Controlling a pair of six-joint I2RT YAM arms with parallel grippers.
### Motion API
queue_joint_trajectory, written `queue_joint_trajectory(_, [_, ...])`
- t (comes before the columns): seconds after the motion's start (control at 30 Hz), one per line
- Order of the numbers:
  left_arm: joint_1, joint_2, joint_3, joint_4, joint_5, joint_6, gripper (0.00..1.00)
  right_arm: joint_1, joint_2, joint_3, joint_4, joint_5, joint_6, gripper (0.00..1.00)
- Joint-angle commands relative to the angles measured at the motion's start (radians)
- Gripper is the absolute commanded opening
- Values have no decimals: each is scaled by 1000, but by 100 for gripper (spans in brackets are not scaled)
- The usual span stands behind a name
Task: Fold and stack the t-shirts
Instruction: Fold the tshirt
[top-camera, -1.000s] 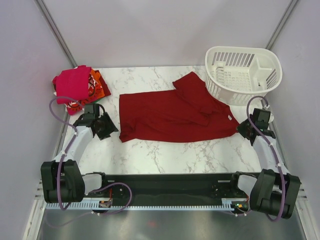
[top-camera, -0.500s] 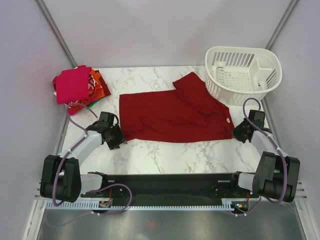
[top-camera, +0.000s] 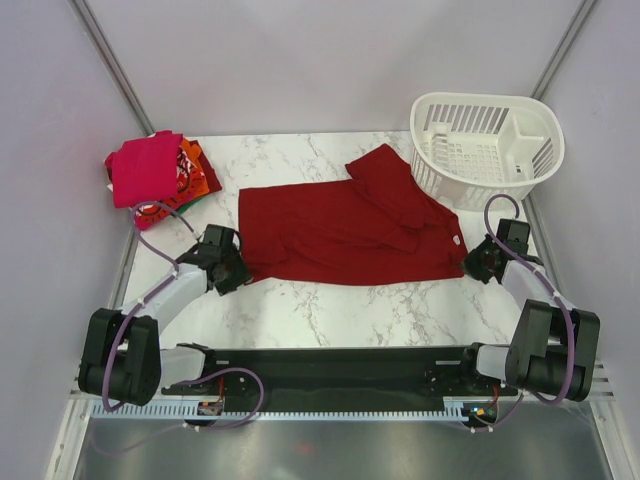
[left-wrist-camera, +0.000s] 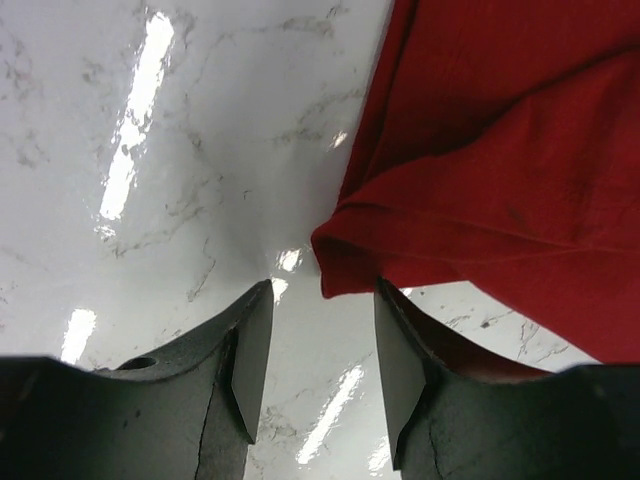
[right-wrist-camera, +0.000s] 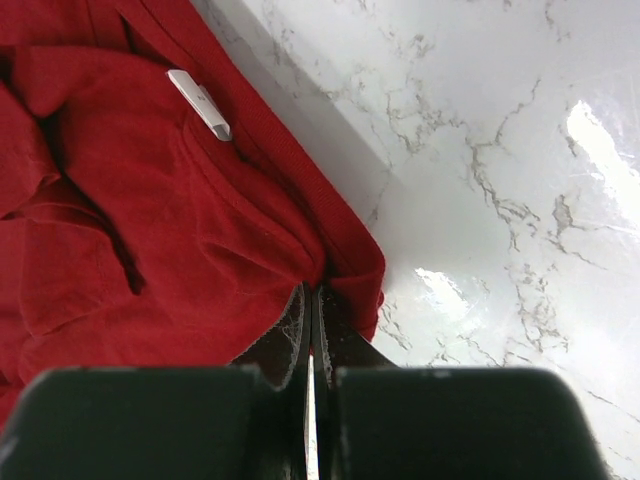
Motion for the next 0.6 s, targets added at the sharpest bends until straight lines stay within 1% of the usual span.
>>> queue_joint_trajectory(0.0, [-3,-14,15,92,-47,6,52,-2,17,-5,42,-27,-13,0])
queue_joint_trajectory(0.13, [-3,-47,-6,155,-26,13,51,-2,27,-7,51,-33,-16,0])
queue_joint_trajectory(0.3, [-3,29,9,162,-35,20,50,-2,37,-2,55,-42,-15,0])
queue_joint_trajectory(0.43, [-3,87,20,173,-20,12,47,-2,39,-5,57,-39,-18,0])
queue_joint_trajectory(0.5, [-3,92,26,178,-14,15,45,-2,39,-7,57,-39,-19,0])
queue_joint_trajectory(0.57, [-5,89,24,182,-11,18,37,0,39,-7,57,-35,-19,0])
